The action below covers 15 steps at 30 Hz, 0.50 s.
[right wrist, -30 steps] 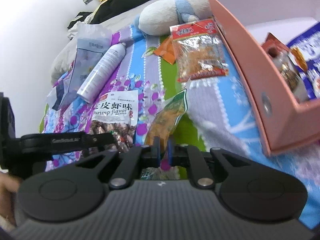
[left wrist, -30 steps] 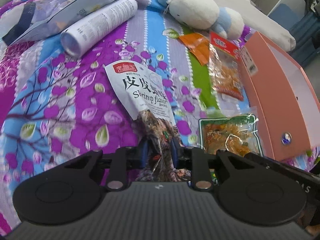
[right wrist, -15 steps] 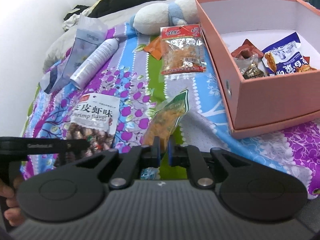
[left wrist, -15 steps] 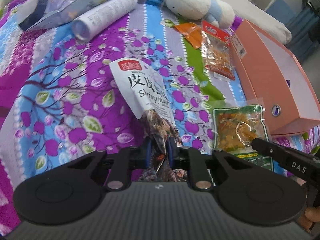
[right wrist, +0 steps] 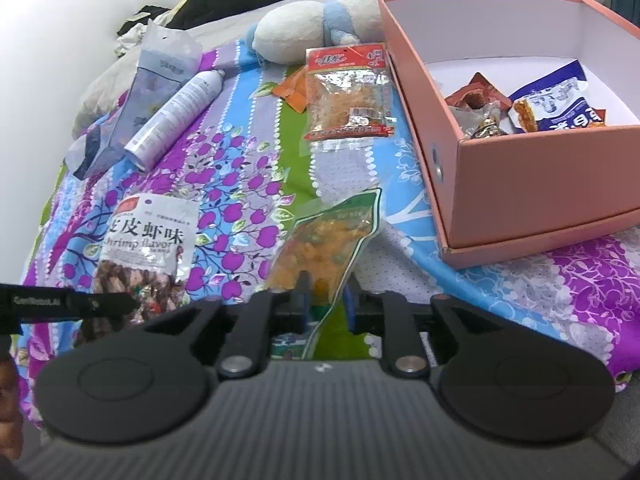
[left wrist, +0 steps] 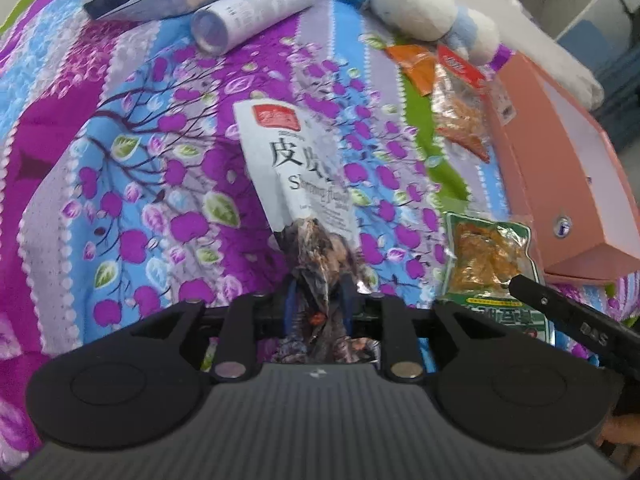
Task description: Organize snacks
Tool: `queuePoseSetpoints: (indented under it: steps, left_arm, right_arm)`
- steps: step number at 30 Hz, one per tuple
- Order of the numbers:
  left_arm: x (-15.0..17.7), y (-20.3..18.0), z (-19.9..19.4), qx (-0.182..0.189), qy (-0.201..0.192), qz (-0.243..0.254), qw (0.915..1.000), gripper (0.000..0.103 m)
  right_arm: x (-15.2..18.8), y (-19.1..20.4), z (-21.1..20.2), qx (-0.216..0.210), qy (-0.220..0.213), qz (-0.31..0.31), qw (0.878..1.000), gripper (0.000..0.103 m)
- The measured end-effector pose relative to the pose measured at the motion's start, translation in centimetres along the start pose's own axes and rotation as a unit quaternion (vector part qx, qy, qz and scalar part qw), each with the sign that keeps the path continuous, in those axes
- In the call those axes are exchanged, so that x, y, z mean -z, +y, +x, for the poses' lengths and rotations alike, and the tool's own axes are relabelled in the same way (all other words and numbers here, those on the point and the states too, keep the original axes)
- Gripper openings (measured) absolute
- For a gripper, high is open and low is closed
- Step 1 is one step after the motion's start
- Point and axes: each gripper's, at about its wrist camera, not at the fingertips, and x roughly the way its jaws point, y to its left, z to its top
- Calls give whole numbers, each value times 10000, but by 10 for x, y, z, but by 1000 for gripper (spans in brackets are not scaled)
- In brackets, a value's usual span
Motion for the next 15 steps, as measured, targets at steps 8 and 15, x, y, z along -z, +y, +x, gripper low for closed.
queuePoseSetpoints:
  steps: [8,15]
  left_arm:
    - [1,6,-9,-183,-238,-375,9988,90]
    - [2,-3,3,-299,-207,-403,9985,94]
  right_arm:
    - [6,7,-3,6,-390,-145,9991,85]
    - [20,27,12,334,-482,-402,9975,85]
